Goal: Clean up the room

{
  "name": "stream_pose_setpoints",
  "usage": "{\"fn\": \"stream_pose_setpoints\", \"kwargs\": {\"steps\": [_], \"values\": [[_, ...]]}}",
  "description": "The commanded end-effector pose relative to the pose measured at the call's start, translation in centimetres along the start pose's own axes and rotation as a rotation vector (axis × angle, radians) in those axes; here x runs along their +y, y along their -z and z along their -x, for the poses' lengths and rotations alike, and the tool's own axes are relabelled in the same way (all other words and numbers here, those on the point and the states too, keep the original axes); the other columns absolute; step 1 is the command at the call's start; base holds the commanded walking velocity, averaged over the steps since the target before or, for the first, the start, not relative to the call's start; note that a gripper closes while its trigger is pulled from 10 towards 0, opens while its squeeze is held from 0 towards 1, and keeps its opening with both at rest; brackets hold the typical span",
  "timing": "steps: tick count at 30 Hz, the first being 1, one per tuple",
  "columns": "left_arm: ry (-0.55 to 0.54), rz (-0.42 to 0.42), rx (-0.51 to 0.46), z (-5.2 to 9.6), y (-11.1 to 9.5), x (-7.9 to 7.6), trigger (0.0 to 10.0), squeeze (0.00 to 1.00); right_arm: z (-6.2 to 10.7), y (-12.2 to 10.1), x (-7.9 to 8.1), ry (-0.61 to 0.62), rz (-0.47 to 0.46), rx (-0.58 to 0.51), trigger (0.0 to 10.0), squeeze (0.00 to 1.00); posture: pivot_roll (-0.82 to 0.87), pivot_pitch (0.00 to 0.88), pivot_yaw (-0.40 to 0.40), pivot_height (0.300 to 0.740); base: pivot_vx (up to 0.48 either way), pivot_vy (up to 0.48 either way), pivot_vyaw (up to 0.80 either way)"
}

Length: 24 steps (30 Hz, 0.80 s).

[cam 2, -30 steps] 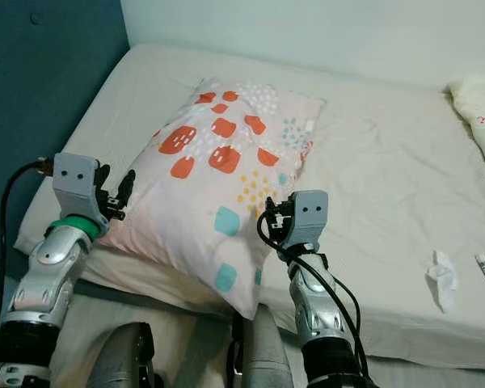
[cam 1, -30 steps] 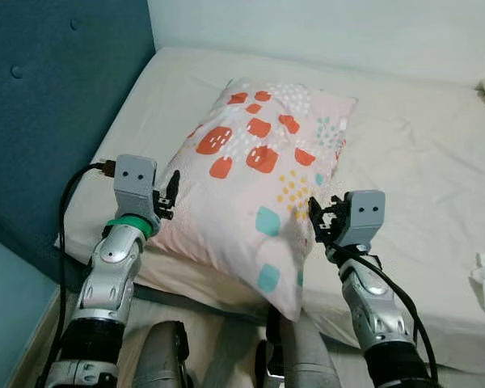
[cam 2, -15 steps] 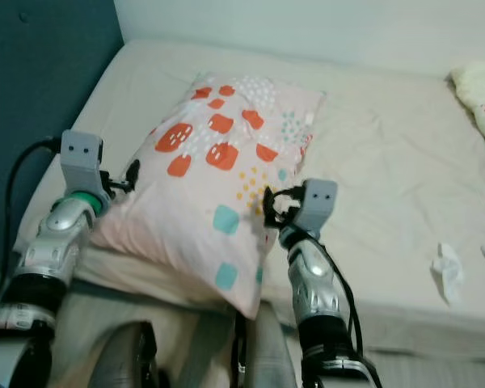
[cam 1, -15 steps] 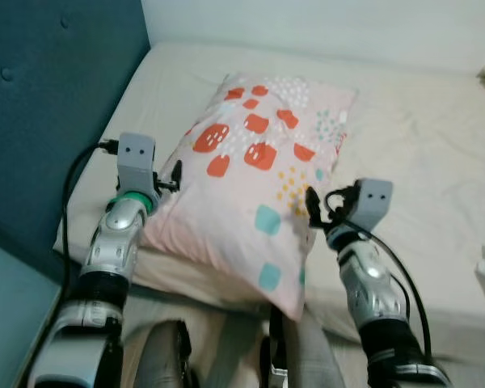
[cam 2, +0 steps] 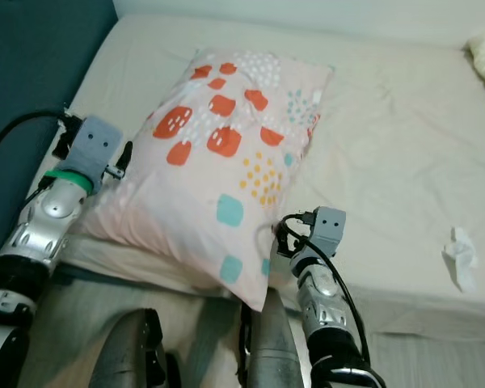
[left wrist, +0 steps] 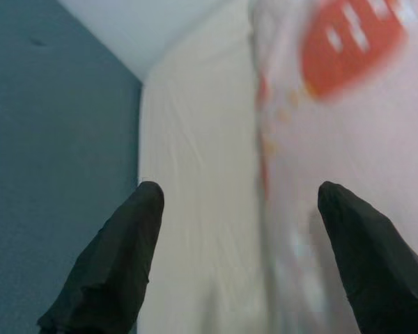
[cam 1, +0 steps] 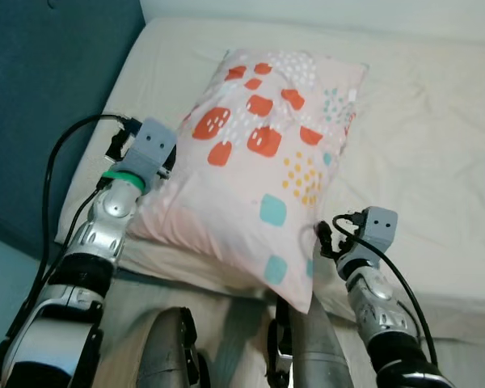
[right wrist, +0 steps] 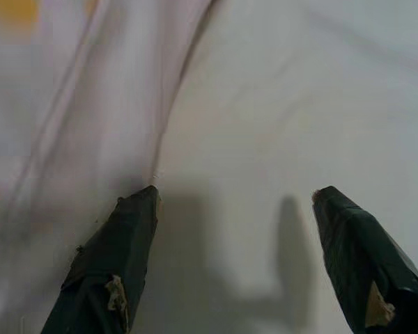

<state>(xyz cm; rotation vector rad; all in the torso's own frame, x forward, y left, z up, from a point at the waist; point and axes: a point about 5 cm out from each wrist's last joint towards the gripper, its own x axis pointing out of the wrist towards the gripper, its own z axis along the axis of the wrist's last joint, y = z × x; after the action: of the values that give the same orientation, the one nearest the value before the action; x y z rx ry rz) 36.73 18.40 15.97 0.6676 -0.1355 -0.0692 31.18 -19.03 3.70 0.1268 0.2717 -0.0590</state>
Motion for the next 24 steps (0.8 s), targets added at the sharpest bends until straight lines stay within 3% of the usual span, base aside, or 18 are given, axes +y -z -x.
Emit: {"fn": "stream_pose_setpoints", "kwargs": {"steps": [1, 3, 5, 6, 8, 10, 11, 14, 15, 17, 18, 20, 21, 23, 24], "values": [[-0.018, -0.102, 0.007, 0.3, 0.8, -0.2, 10.0, 0.00, -0.1, 0.7, 0.9, -0.051, 0.057, 0.037, 10.0, 0.00, -0.03, 0.242, 0.057, 0.610, 0.000, 0.000, 0.00], [-0.018, -0.271, 0.029, 0.6, 1.8, -0.9, 10.0, 0.00, -0.8, 0.2, 2.2, -0.108, 0.086, 0.043, 10.0, 0.00, -0.03, 0.249, 0.055, 0.610, 0.000, 0.000, 0.00], [0.002, -0.315, 0.027, 0.7, 2.1, -1.3, 10.0, 0.00, -1.0, 0.0, 2.6, -0.123, 0.091, 0.043, 10.0, 0.00, -0.02, 0.249, 0.055, 0.610, 0.000, 0.000, 0.00], [0.057, -0.342, 0.019, 0.9, 2.3, -2.2, 10.0, 0.00, -1.2, -0.4, 3.1, -0.137, 0.086, 0.038, 10.0, 0.00, -0.02, 0.252, 0.054, 0.610, 0.000, 0.000, 0.00], [0.112, -0.333, 0.007, 1.1, 2.3, -3.1, 10.0, 0.00, -1.4, -0.7, 3.4, -0.145, 0.082, 0.033, 10.0, 0.00, -0.02, 0.252, 0.054, 0.610, 0.000, 0.000, 0.00], [0.235, -0.287, -0.017, 1.6, 2.0, -5.2, 10.0, 0.00, -2.1, -1.9, 4.6, -0.177, 0.057, 0.021, 10.0, 0.00, -0.01, 0.256, 0.055, 0.610, 0.000, 0.000, 0.00], [0.235, -0.287, -0.017, 1.6, 2.0, -5.2, 10.0, 0.00, -2.1, -1.9, 4.6, -0.177, 0.057, 0.021, 10.0, 0.00, -0.01, 0.256, 0.055, 0.610, 0.000, 0.000, 0.00], [0.291, -0.243, -0.036, 1.9, 1.5, -6.2, 10.0, 0.00, -2.7, -3.4, 6.7, -0.252, 0.034, -0.002, 10.0, 0.00, -0.01, 0.257, 0.053, 0.610, 0.000, 0.000, 0.00], [0.291, -0.243, -0.036, 1.9, 1.5, -6.2, 10.0, 0.00, -2.7, -3.4, 6.7, -0.252, 0.034, -0.002, 10.0, 0.00, -0.01, 0.257, 0.053, 0.610, 0.000, 0.000, 0.00], [0.284, -0.155, -0.040, 2.0, 0.9, -6.4, 10.0, 0.00, -3.3, -5.8, 9.8, -0.382, 0.018, -0.058, 10.0, 0.00, 0.00, 0.255, 0.049, 0.610, 0.000, 0.000, 0.00], [0.284, -0.155, -0.040, 2.0, 0.9, -6.4, 10.0, 0.00, -3.3, -5.8, 9.8, -0.382, 0.018, -0.058, 10.0, 0.00, 0.00, 0.255, 0.049, 0.610, 0.000, 0.000, 0.00], [0.255, -0.054, -0.031, 1.9, 0.6, -6.1, 10.0, 0.00, -3.4, -8.1, 12.5, -0.494, 0.002, -0.112, 10.0, 0.00, 0.01, 0.248, 0.040, 0.610, 0.000, 0.000, 0.00], [0.255, -0.054, -0.031, 1.9, 0.6, -6.1, 10.0, 0.00, -3.4, -8.1, 12.5, -0.494, 0.002, -0.112, 10.0, 0.00, 0.01, 0.248, 0.040, 0.610, 0.000, 0.000, 0.00], [0.231, 0.034, -0.015, 1.8, 0.5, -5.4, 10.0, 0.00, -3.3, -9.9, 14.6, -0.583, -0.012, -0.154, 10.0, 0.00, 0.03, 0.241, 0.031, 0.610, 0.000, 0.000, 0.00], [0.231, 0.034, -0.015, 1.8, 0.5, -5.4, 10.0, 0.00, -3.3, -9.9, 14.6, -0.583, -0.012, -0.154, 10.0, 0.00, 0.03, 0.241, 0.031, 0.610, 0.000, 0.000, 0.00]]}}
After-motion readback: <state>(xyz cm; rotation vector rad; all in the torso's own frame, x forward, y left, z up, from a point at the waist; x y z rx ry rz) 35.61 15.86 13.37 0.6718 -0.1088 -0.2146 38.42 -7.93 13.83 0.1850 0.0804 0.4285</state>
